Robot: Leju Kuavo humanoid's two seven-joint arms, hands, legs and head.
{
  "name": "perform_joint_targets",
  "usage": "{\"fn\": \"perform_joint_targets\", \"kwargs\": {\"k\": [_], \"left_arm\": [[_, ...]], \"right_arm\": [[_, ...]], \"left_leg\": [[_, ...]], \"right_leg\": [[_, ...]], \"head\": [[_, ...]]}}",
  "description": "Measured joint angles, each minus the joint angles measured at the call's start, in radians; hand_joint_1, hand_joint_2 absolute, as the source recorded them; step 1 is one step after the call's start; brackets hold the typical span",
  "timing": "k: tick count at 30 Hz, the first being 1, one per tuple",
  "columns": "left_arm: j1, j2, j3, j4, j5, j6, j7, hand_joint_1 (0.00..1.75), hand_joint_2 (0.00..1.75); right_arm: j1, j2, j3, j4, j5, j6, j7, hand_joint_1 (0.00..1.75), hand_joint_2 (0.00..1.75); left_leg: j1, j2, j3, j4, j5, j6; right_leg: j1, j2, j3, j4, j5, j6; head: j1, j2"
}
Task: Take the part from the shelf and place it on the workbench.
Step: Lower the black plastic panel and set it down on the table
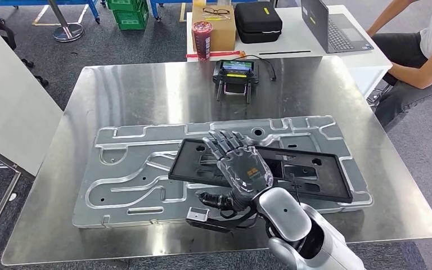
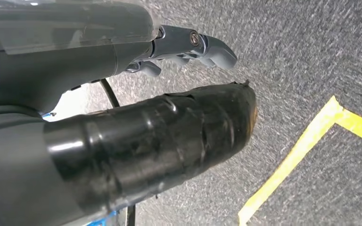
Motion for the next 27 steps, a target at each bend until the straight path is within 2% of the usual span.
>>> {"fn": "perform_joint_targets", "kwargs": {"k": [2, 3, 4, 7, 11, 21, 27], "left_arm": [[0.002, 0.0, 0.006, 0.0, -0.005, -0.002, -0.003, 0.0, 0.0], [0.003, 0.0, 0.01, 0.0, -0.006, -0.003, -0.004, 0.0, 0.0], [0.004, 0.0, 0.014, 0.0, -0.007, -0.004, -0.005, 0.0, 0.0], [0.007, 0.001, 0.022, 0.0, -0.009, -0.006, -0.005, 0.0, 0.0], [0.01, 0.003, 0.026, 0.0, -0.009, -0.007, -0.005, 0.0, 0.0], [0.013, 0.005, 0.03, 0.0, -0.009, -0.01, -0.005, 0.0, 0.0], [0.013, 0.005, 0.03, 0.0, -0.009, -0.01, -0.005, 0.0, 0.0]], "right_arm": [[-0.002, -0.004, 0.0, 0.001, -0.006, -0.005, 0.002, 0.0, 0.0], [-0.003, -0.006, 0.001, 0.001, -0.008, -0.008, 0.002, 0.0, 0.0], [-0.003, -0.007, 0.001, 0.002, -0.009, -0.012, 0.002, 0.0, 0.0], [-0.004, -0.01, 0.001, 0.005, -0.01, -0.016, 0.002, 0.0, 0.0], [-0.004, -0.012, 0.001, 0.006, -0.01, -0.016, 0.002, 0.0, 0.0], [-0.004, -0.014, 0.001, 0.006, -0.01, -0.016, 0.002, 0.0, 0.0], [-0.004, -0.016, 0.001, 0.006, -0.01, -0.016, 0.002, 0.0, 0.0]], "left_leg": [[0.0, -0.002, -0.004, 0.008, 0.0, -0.012], [-0.001, -0.003, -0.005, 0.009, 0.002, -0.019], [-0.002, -0.003, -0.006, 0.01, 0.0, -0.02], [-0.002, -0.004, -0.007, 0.009, 0.001, -0.006], [0.001, -0.004, -0.006, -0.001, 0.018, -0.024], [0.001, -0.005, -0.01, -0.003, 0.021, -0.037], [0.0, -0.005, -0.014, 0.0, 0.02, -0.038]], "right_leg": [[0.005, -0.002, 0.053, -0.095, 0.025, -0.008], [0.008, -0.002, 0.058, -0.11, 0.023, -0.015], [0.01, -0.002, 0.056, -0.11, 0.027, -0.02], [0.009, -0.001, 0.053, -0.117, 0.03, -0.029], [0.012, -0.002, 0.048, -0.115, 0.036, -0.038], [0.013, -0.002, 0.044, -0.114, 0.037, -0.04], [0.012, -0.002, 0.043, -0.114, 0.038, -0.039]], "head": [[0.0, 0.0], [0.0, 0.0], [-0.001, 0.0], [-0.002, 0.0], [-0.002, 0.0], [-0.001, 0.0], [-0.001, 0.0]]}}
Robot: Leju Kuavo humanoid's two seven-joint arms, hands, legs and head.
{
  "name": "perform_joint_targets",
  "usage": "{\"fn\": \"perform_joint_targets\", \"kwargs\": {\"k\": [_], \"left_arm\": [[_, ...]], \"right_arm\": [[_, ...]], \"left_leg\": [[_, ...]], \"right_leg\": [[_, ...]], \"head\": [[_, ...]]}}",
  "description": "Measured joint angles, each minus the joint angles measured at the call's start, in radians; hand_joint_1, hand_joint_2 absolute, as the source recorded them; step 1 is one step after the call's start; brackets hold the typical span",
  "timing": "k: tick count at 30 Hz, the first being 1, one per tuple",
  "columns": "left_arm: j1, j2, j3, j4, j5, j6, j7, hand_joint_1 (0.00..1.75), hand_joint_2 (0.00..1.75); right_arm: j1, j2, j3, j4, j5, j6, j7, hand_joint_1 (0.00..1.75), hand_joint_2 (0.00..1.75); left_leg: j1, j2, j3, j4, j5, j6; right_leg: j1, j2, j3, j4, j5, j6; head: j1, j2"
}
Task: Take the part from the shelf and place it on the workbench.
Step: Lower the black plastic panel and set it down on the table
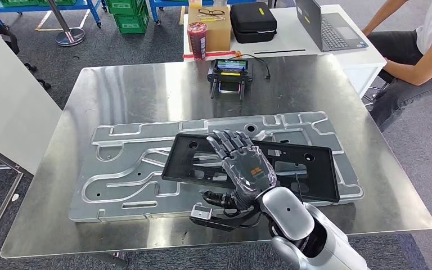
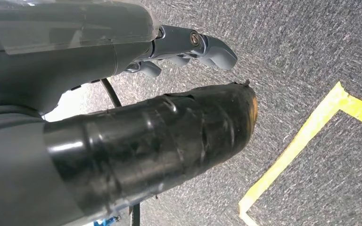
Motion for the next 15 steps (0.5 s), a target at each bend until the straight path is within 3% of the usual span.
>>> {"fn": "perform_joint_targets", "kwargs": {"k": [7, 9, 11, 13, 15], "left_arm": [[0.005, 0.0, 0.012, 0.0, 0.007, -0.003, 0.0, 0.0, 0.0], [0.017, 0.001, 0.029, 0.0, 0.02, -0.004, 0.001, 0.0, 0.0], [0.035, 0.002, 0.052, 0.0, 0.039, -0.005, 0.001, 0.0, 0.0], [0.053, 0.001, 0.075, 0.0, 0.058, -0.006, -0.001, 0.0, 0.0], [0.069, -0.001, 0.096, 0.0, 0.076, -0.008, -0.002, 0.0, 0.0]], "right_arm": [[0.009, -0.003, 0.0, -0.012, 0.002, -0.03, 0.005, 0.0, 0.0], [0.026, -0.01, 0.0, -0.046, 0.009, -0.064, 0.011, 0.0, 0.0], [0.054, -0.026, -0.001, -0.105, 0.015, -0.1, 0.013, 0.0, 0.0], [0.088, -0.053, -0.002, -0.172, 0.017, -0.129, 0.013, 0.0, 0.0], [0.131, -0.089, -0.004, -0.233, 0.028, -0.175, 0.012, 0.0, 0.0]], "left_leg": [[-0.001, 0.0, -0.004, 0.006, -0.001, 0.001], [-0.003, -0.001, -0.005, 0.01, -0.003, 0.013], [-0.003, 0.002, 0.008, -0.014, 0.009, 0.033], [0.002, 0.007, 0.026, -0.054, 0.031, 0.046], [0.005, 0.009, 0.026, -0.066, 0.039, 0.05]], "right_leg": [[-0.003, 0.0, -0.001, -0.002, 0.002, 0.004], [-0.007, 0.0, 0.001, -0.009, 0.007, 0.012], [-0.007, 0.001, 0.009, -0.019, 0.009, 0.024], [-0.006, 0.002, 0.004, 0.012, -0.03, 0.031], [-0.01, 0.001, -0.036, 0.116, -0.108, 0.039]], "head": [[0.0, 0.0], [0.0, 0.0], [0.0, 0.0], [0.002, 0.0], [0.004, 0.0]]}}
